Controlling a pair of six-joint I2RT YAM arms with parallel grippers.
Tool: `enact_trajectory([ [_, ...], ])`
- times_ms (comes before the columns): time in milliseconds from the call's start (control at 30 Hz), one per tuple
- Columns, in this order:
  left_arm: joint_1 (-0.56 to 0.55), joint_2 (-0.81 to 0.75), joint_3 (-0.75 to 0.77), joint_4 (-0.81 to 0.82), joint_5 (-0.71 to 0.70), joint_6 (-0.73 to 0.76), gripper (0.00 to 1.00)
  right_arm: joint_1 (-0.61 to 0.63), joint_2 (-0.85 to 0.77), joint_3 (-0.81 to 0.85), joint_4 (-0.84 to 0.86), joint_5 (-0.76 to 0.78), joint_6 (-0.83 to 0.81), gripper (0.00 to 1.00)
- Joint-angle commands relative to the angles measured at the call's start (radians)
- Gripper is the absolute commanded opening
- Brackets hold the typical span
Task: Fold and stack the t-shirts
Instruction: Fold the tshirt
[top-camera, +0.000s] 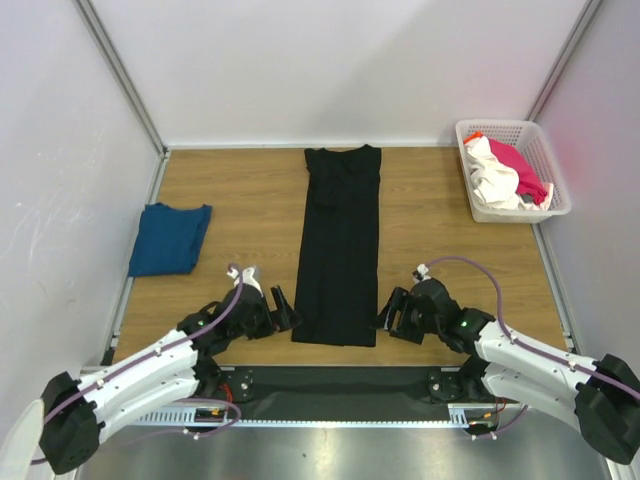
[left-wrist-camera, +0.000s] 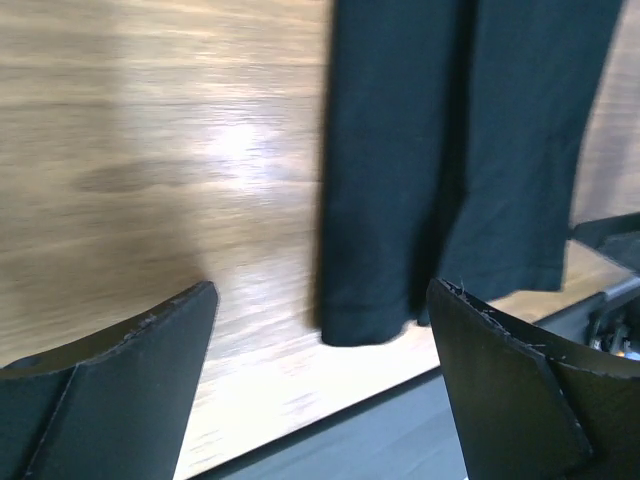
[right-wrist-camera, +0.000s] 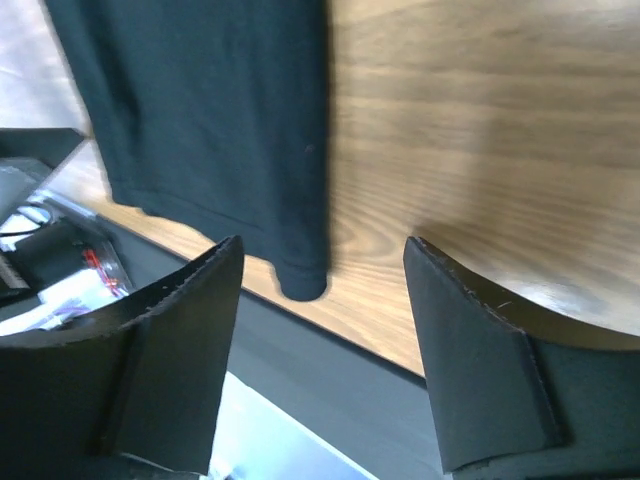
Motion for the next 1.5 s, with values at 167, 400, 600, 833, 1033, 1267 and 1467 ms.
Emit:
enact_trajectory([
  [167,-0.129,0.032,-0.030,0.038,-0.043,-0.073,0.90,0.120,0.053,-0.039,0.059,0.079,0.076,0.68],
  [400,-0.157,0.006,-0.041,-0.014,-0.089,-0.108,0.90,0.171,0.054,-0.034,0.003,0.108,0.119,0.60],
  [600,-0.157,0.045,-0.039,0.021,-0.075,-0.104,0.85,0.173,0.086,-0.059,0.053,0.119,0.145,0.43],
  [833,-0.161,0.105,-0.053,0.046,-0.064,-0.104,0.79,0.173,0.151,-0.054,0.079,0.119,0.142,0.13],
  [1033,-0.161,0.091,-0.062,0.006,-0.067,-0.130,0.71,0.173,0.166,-0.050,0.067,0.136,0.140,0.00],
  [1267,-0.164,0.109,-0.079,-0.013,-0.046,-0.130,0.71,0.173,0.198,-0.033,0.058,0.137,0.131,0.00],
  [1467,-0.166,0.135,-0.107,0.044,-0.030,-0.139,0.48,0.173,0.198,-0.002,0.009,0.153,0.119,0.00],
])
